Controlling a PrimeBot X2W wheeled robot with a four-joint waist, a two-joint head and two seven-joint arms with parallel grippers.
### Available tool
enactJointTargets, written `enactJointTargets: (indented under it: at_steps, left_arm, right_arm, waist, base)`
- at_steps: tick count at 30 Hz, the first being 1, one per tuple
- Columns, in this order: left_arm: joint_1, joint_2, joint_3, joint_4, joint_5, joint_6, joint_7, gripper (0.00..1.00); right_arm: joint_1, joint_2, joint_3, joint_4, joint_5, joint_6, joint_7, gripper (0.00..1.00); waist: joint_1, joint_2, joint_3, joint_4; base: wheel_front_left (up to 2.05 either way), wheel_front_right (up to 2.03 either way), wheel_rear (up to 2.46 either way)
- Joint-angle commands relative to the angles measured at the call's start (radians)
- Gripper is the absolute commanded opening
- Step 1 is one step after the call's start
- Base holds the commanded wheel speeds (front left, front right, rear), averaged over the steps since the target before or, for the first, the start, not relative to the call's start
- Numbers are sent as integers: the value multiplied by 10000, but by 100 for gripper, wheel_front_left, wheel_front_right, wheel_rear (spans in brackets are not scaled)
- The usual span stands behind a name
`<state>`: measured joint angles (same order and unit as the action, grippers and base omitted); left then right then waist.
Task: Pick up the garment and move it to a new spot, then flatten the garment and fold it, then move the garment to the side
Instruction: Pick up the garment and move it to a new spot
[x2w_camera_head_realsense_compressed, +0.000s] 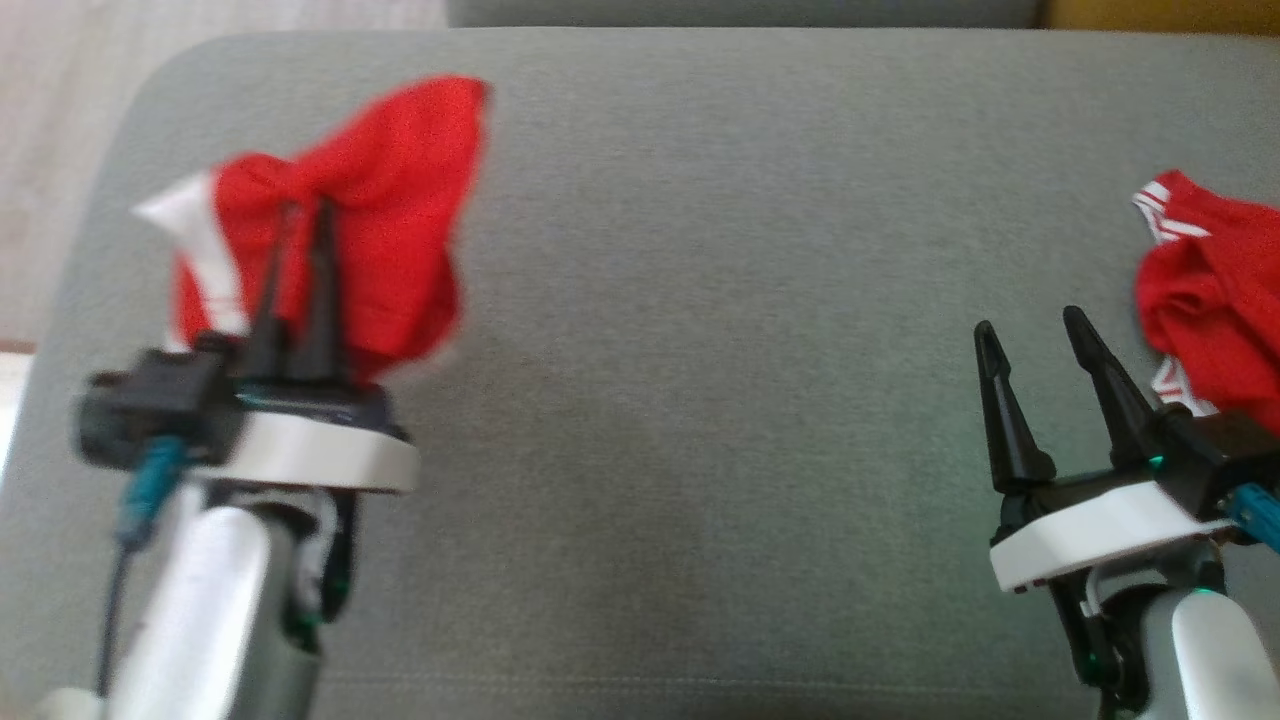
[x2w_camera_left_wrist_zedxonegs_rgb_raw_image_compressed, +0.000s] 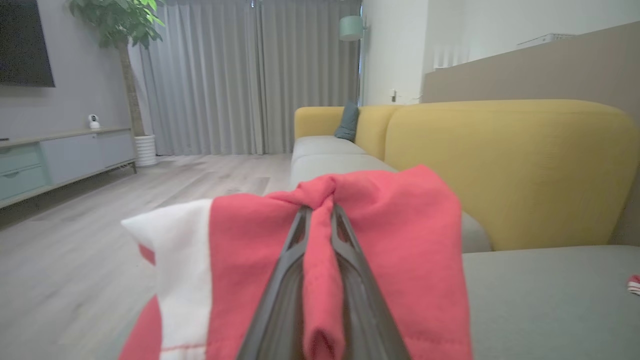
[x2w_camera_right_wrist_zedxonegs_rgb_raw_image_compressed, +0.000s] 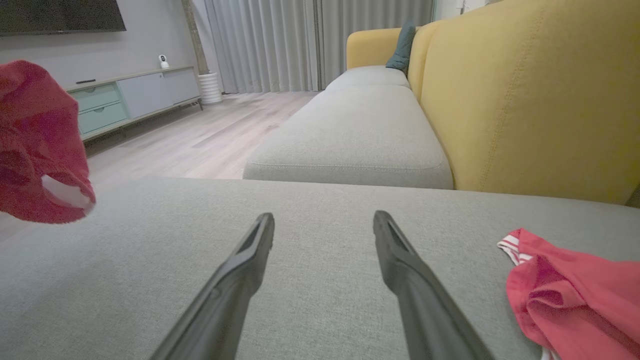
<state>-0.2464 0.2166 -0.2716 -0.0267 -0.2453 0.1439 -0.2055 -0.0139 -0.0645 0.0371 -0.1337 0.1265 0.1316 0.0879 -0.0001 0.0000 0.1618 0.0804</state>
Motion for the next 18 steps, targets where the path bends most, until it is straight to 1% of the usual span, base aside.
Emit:
enactJointTargets:
  at_steps: [1, 3, 6, 10, 15, 18]
  left_arm:
    - [-351, 118, 251, -328, 28, -50, 39, 0]
    - [-358, -75, -155, -208, 10, -235, 140, 0]
    - [-563, -406, -887, 233, 26, -637, 307, 0]
    - [-1010, -847, -1859, 1085, 212, -1125, 540, 0]
    - [-1522, -1189, -2776, 2355, 348, -1713, 485, 0]
    - [-1741, -1274, -3159, 3250, 478, -1891, 530, 0]
  right_arm:
    - [-213, 44, 256, -402, 78, -9, -133, 100]
    - [-264, 67, 310, -406, 93, -9, -158, 100]
    - [-346, 91, 373, -355, 121, -9, -212, 100]
    - [-457, 116, 406, -245, 179, -9, -320, 100]
    - [-568, 133, 444, -73, 294, -9, -489, 100]
    - [-632, 138, 515, 45, 390, -9, -598, 100]
  waist:
    - [1, 0, 83, -219]
    - [1, 0, 201, -481]
    - [1, 0, 346, -922]
    - [1, 0, 554, -1491]
    - [1, 0, 780, -2099]
    - [1, 0, 897, -2344]
  base:
    - [0, 0, 0]
    - [0, 0, 0]
    - [0, 0, 0]
    - [0, 0, 0]
    - [0, 0, 0]
    - [0, 0, 0]
